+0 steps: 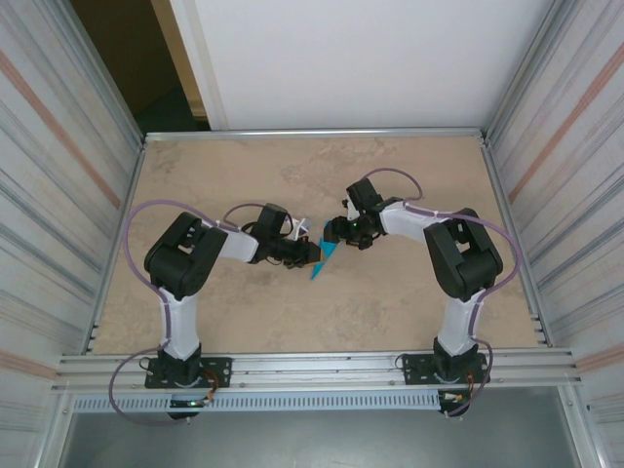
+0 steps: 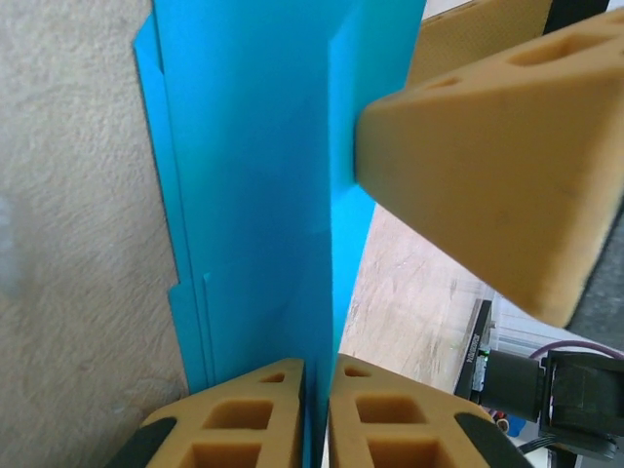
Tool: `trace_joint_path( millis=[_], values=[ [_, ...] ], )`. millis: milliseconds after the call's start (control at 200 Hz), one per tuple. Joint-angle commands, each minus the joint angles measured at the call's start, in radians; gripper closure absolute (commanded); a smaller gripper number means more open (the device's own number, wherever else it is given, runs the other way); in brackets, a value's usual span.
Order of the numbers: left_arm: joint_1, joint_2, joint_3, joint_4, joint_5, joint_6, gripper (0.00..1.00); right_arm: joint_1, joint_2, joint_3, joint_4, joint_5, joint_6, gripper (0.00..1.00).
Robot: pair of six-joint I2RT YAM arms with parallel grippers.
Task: Fold a paper plane with a square sheet of paper (pick it up from the middle)
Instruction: Fold the wing for the fifth time at the center of the table.
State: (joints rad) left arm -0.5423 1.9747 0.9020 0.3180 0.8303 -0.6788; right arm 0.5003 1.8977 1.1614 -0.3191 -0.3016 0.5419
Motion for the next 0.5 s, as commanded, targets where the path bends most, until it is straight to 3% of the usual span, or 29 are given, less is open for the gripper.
trace_joint_path(
  millis=[0, 496],
  values=[
    [0.005, -0.001, -0.008, -0.041, -0.043, 0.001, 0.81, 0.025, 0.103, -0.008, -0.046, 0.078, 0.022, 0.34],
    [0.003, -0.129, -0.037, -0.067, -0.080, 0.011, 0.70, 0.037, 0.149, 0.020, -0.090, 0.101, 0.036, 0.35]
  ],
)
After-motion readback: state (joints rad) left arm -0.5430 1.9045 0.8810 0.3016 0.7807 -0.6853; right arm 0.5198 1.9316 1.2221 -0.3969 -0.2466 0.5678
